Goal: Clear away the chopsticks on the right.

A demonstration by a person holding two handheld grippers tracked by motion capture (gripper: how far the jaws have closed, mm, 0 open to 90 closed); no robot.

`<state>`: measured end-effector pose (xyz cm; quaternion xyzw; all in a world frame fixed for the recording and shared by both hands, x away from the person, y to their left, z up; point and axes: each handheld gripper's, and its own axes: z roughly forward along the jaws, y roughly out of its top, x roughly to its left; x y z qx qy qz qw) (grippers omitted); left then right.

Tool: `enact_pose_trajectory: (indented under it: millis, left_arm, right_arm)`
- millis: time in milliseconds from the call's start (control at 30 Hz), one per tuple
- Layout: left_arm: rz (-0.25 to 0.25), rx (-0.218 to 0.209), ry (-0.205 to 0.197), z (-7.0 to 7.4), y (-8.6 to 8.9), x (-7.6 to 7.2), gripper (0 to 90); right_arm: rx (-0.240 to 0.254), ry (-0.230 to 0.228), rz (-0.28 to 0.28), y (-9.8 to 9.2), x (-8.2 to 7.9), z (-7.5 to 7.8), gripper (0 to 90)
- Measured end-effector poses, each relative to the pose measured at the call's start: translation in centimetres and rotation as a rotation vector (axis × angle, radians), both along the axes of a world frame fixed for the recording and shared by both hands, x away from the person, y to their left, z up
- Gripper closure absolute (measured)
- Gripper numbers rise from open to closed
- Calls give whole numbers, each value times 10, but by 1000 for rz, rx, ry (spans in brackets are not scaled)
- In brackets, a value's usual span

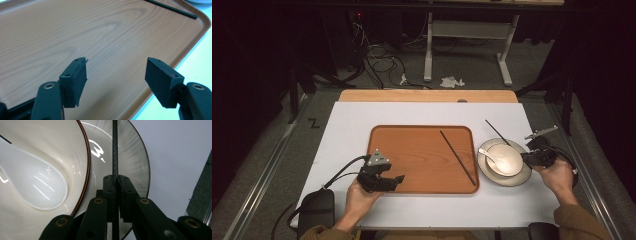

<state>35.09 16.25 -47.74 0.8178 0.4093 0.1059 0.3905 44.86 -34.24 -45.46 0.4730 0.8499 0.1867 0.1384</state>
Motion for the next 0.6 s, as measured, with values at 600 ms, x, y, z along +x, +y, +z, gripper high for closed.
enact_pose_trajectory:
  millis: [600]
  left_arm:
    - [-28, -4, 6, 0, -4, 7, 336]
  right_arm:
    - [54, -137, -14, 11, -18, 42, 862]
